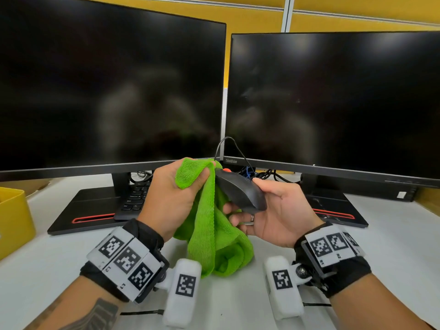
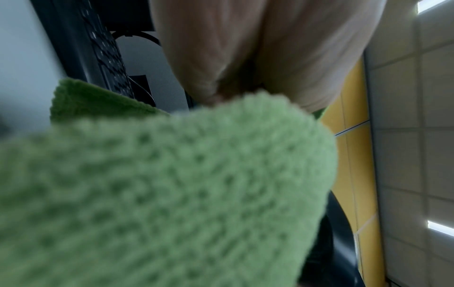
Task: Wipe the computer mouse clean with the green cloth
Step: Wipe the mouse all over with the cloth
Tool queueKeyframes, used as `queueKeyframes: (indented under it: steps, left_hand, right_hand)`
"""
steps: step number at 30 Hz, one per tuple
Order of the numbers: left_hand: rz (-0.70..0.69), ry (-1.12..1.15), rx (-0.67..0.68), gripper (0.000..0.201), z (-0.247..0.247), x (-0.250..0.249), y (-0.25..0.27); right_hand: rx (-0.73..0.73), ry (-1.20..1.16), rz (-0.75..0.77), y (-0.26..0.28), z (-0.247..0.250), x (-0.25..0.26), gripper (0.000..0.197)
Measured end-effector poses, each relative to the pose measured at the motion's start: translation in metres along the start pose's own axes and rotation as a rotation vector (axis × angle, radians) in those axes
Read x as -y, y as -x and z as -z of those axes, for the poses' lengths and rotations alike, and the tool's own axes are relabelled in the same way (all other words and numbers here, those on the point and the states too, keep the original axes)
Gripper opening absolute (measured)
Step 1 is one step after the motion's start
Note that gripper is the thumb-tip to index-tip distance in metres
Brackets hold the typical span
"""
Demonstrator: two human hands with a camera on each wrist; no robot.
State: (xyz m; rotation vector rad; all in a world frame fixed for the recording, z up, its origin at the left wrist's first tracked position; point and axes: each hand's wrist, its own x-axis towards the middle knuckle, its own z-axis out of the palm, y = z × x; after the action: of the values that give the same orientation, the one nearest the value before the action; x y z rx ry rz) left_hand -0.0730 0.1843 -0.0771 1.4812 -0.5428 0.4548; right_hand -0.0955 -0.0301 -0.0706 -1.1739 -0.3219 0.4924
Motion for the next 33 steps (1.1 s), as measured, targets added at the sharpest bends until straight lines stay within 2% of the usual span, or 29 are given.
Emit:
queueKeyframes:
  steps: [2,7,9,12,20,22,28,33]
  left_hand:
    - [0.010,-0.001,0.004,0.028,-0.0012,-0.0021,0.0011]
    - [-0.010,-0.054,0.105,0.068,-0.0054,-0.0030,0.0043]
    - [-0.022,-0.076,0.113,0.075,-0.0065,-0.0055,0.0055]
    - [-0.027,-0.051,0.101,0.071,-0.0048,-0.0063,0.0045]
    - [-0.023,-0.099,0.035,0.038,-0.0029,-0.0025,0.0004]
    - [-0.034,-0.111,0.038,0.039,-0.0037,-0.0028,0.0008]
    - [-0.065,-0.190,0.098,0.063,-0.0063,-0.0022,0.0041]
    - [-0.070,-0.142,0.026,0.043,-0.0053,-0.0040,0.0016]
  right_hand:
    - [-0.004,-0.011,-0.001,-0.0006,-0.0012,-0.0005,0.055]
    - [0.007,0.002,0.007,-0.0039,-0.0014,-0.0047,0.061]
    - [0.006,0.003,0.007,-0.0048,-0.0002,-0.0054,0.063]
    - [-0.011,-0.013,0.014,-0.0050,-0.0016,-0.0044,0.059]
    - [-0.025,-0.025,0.029,-0.0034,-0.0052,-0.0023,0.052]
    - [-0.021,-0.010,0.023,-0.0041,-0.0063,-0.0029,0.052]
    - [-0.052,0.006,0.032,-0.0047,-0.0086,-0.0045,0.051]
    - [-0.023,0.002,0.039,-0.0037,-0.0084,-0.0029,0.052]
